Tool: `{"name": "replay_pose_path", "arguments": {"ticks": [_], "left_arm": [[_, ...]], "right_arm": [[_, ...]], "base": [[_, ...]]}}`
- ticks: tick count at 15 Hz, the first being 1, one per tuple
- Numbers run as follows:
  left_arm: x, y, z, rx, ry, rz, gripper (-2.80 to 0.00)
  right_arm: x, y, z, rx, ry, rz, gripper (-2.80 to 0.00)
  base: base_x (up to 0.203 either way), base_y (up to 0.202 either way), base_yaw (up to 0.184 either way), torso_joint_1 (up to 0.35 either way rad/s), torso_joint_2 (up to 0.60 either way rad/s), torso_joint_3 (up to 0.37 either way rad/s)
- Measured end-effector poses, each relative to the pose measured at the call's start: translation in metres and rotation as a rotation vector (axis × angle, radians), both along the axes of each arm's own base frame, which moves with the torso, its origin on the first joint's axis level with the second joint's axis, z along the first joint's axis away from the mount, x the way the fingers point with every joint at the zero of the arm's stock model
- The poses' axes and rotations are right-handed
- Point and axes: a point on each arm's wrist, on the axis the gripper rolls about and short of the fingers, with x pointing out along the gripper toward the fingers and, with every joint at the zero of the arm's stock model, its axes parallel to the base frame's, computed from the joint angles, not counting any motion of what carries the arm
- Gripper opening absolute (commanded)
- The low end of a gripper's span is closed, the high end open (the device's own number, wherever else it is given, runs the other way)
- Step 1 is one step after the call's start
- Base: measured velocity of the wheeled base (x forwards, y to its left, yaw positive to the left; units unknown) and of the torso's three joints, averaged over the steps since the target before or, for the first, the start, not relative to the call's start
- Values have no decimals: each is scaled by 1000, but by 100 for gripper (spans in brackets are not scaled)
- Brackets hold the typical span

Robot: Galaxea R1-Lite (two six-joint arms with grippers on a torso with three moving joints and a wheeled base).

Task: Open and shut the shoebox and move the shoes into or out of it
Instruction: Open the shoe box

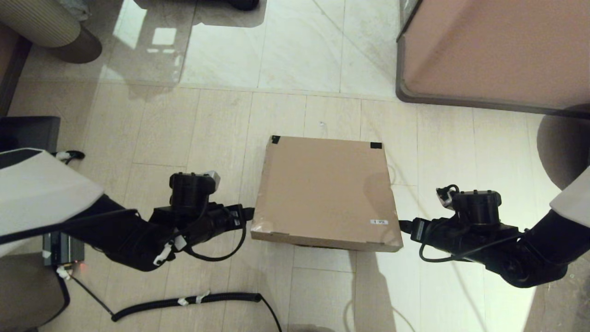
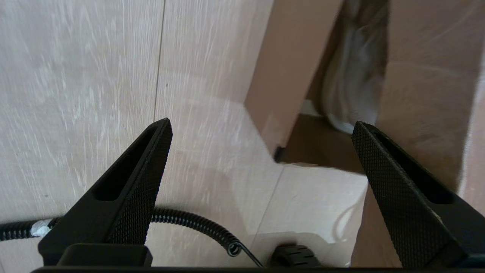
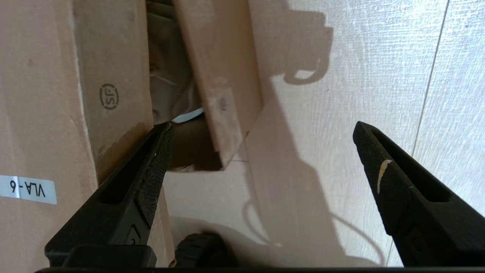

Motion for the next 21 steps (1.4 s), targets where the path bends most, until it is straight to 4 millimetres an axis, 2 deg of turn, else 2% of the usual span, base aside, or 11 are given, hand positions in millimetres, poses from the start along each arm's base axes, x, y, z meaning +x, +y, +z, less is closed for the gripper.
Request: {"name": "replay_pose_path", "arguments": {"ticks": [3,7,14,21], "left_arm": [[-7,-1,12,-22,-24,-3,0],[-15,-8,25,-147,-19,17,0],[-22,-14,45,-330,-7,17,0],[-24,-21,70,-653,98,132,0]], "right_arm": [[-8,0,11,86,33,-1,0],[-16,4,27,195,85,24,0],[-20,11,40,312,98,0,0],[-21,17,48,430,130,-10,0]], "base": [[0,0,0,0,0,0],[0,0,0,0,0,0],[0,0,0,0,0,0],[0,0,0,0,0,0]]}}
